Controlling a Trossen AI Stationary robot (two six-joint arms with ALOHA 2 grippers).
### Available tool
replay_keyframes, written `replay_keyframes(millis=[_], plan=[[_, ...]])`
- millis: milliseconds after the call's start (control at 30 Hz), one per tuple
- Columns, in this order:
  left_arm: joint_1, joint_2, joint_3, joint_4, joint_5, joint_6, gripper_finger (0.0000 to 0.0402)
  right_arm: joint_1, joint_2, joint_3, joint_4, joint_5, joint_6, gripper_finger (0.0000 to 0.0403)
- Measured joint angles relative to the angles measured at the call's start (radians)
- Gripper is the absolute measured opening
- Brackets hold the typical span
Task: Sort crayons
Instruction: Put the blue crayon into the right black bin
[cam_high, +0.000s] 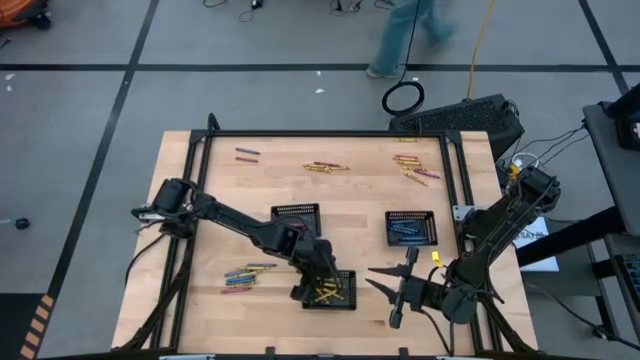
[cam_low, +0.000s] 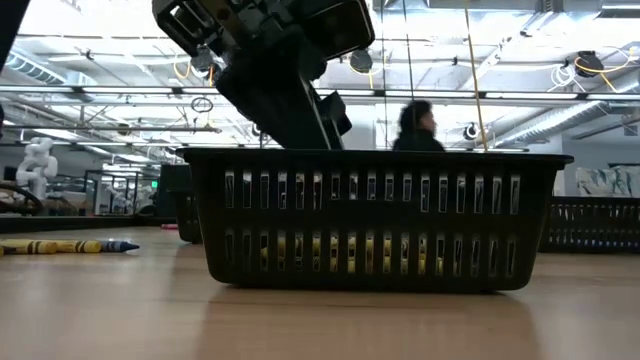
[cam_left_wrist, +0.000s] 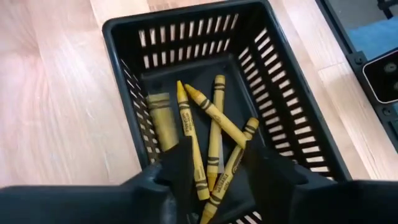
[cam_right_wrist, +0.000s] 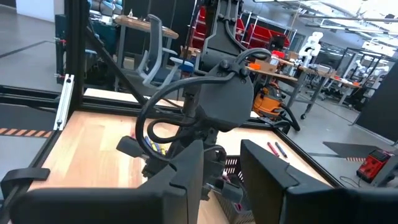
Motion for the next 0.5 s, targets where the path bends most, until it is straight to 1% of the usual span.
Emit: replay_keyframes(millis=[100, 167, 300, 367, 400, 433, 500], plan=[[0.0, -0.015, 0.0, -0.007, 0.0, 0.028, 0.0175, 0.0, 0.0, 0.0, 0.0, 0.001, 0.0, 0.0093], [-0.001, -0.039, 0.0, -0.006, 0.013, 0.053, 0.0182, 0.0, 0.0, 0.0, -0.003, 0.0, 0.0, 0.0093], [-0.008, -0.121, -0.025, 0.012, 0.132, 0.111, 0.0184, 0.0, 0.0, 0.0, -0.005, 0.0, 0.01, 0.0093], [-0.012, -0.178, -0.063, 0.009, 0.152, 0.176, 0.0184, 0.0, 0.0, 0.0, -0.011, -0.002, 0.025, 0.0093], [-0.013, -0.211, -0.088, 0.011, 0.148, 0.203, 0.0184, 0.0, 0.0, 0.0, -0.02, -0.003, 0.033, 0.0093], [-0.012, -0.245, -0.117, 0.012, 0.12, 0.218, 0.0184, 0.0, 0.0, 0.0, -0.034, -0.003, 0.046, 0.0093], [-0.007, -0.328, -0.185, 0.026, 0.008, 0.217, 0.0184, -0.002, 0.0, 0.0, -0.06, -0.003, 0.071, 0.0093]])
